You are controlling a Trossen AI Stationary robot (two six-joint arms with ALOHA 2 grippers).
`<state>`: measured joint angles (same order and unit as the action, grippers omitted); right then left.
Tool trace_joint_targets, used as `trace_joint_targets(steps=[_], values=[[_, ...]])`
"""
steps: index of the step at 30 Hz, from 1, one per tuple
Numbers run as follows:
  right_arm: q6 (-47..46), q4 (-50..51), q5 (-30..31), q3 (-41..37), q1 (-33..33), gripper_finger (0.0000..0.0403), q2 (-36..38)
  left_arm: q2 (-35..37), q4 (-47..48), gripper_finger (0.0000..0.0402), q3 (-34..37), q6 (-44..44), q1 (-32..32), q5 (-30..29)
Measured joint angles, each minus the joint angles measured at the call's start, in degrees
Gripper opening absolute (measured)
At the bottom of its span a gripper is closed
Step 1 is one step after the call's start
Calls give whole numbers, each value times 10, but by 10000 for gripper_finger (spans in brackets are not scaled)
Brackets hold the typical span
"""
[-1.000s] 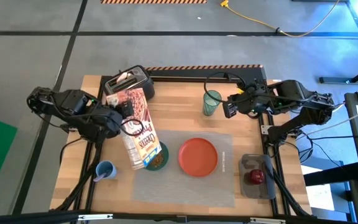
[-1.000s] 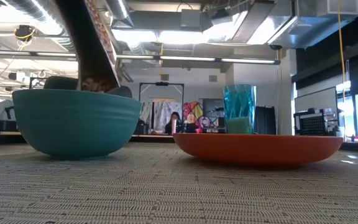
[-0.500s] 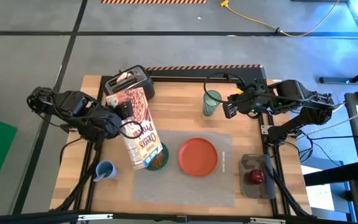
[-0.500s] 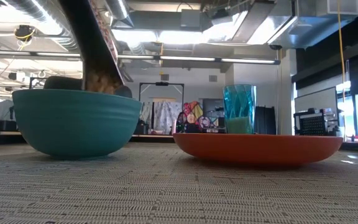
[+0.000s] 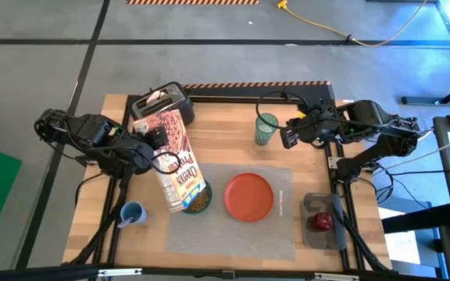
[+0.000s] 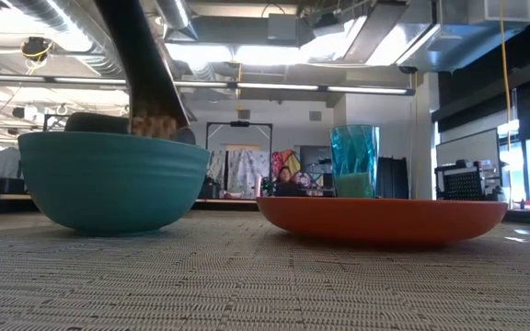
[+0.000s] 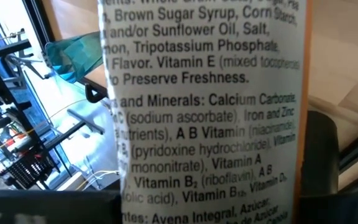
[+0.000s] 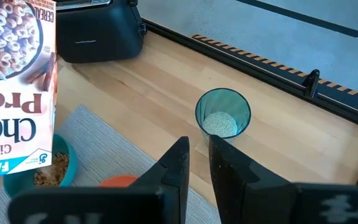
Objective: Arrange a breakfast setting
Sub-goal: Pour the cereals into the green bowl
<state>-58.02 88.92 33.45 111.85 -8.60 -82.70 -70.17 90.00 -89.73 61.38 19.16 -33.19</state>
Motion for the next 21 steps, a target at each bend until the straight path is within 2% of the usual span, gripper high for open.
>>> trace_joint_targets(steps=[21], values=[[0, -1, 0, 0, 0, 53, 18, 0, 0, 137, 0, -82, 0, 27]])
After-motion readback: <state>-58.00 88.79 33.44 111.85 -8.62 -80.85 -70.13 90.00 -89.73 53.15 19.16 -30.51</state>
